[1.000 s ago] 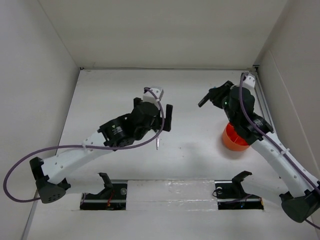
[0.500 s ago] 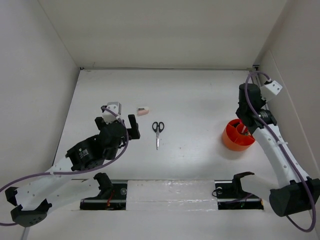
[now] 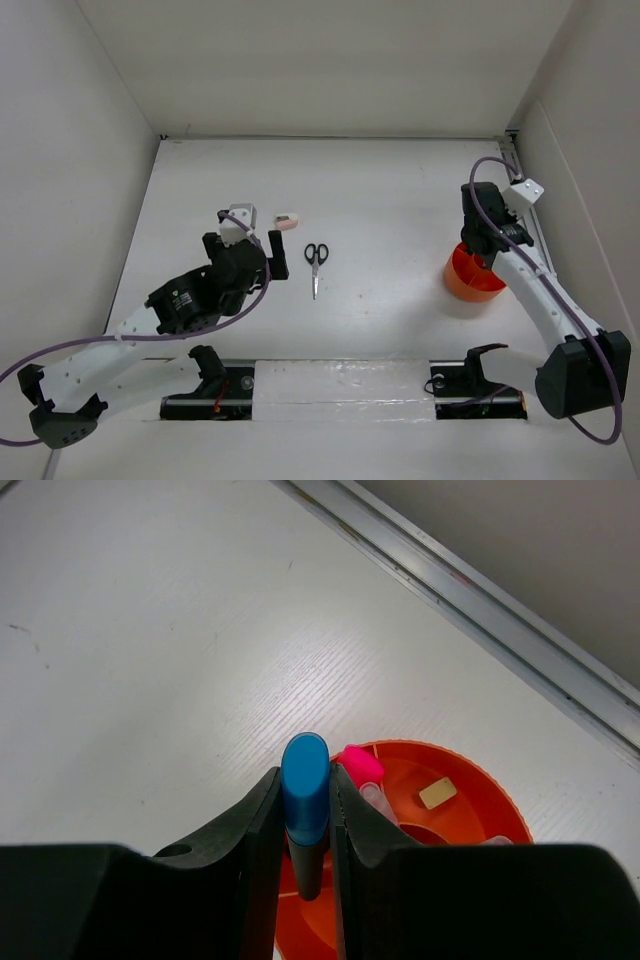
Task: Sort the stationery into containers
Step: Place the pen in the storage box.
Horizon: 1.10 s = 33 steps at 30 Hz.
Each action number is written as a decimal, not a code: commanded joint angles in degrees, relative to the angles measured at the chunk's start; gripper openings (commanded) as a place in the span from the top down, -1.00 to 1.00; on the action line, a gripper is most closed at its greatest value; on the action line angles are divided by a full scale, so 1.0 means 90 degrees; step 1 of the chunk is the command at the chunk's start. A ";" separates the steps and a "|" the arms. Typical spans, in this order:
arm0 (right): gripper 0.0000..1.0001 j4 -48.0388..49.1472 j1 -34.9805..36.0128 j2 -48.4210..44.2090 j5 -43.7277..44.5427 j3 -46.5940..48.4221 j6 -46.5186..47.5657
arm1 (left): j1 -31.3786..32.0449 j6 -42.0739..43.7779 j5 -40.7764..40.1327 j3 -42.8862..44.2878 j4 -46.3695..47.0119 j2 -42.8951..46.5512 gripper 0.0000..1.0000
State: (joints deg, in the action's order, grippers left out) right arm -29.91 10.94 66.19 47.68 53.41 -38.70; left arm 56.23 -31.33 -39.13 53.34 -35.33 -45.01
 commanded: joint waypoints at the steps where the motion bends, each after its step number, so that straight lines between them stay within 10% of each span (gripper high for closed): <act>1: 1.00 0.0267 -0.0014 0.0252 0.0259 -0.0045 -0.0134 | 0.0003 0.0054 0.0051 -0.0009 0.0273 0.0099 -1.00; 14: 1.00 0.0208 -0.0014 0.0360 0.0317 0.0013 -0.0280 | 0.0003 0.0171 0.0227 -0.0067 0.0332 0.0226 -1.00; 33: 0.48 0.0208 -0.0014 0.0360 0.0083 -0.0104 -0.0222 | 0.0003 0.0171 0.0227 -0.0067 0.0332 0.0285 -1.00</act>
State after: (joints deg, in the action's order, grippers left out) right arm -29.50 10.94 70.67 48.51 53.01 -40.53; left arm 56.23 -30.46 -36.88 52.97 -33.65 -43.09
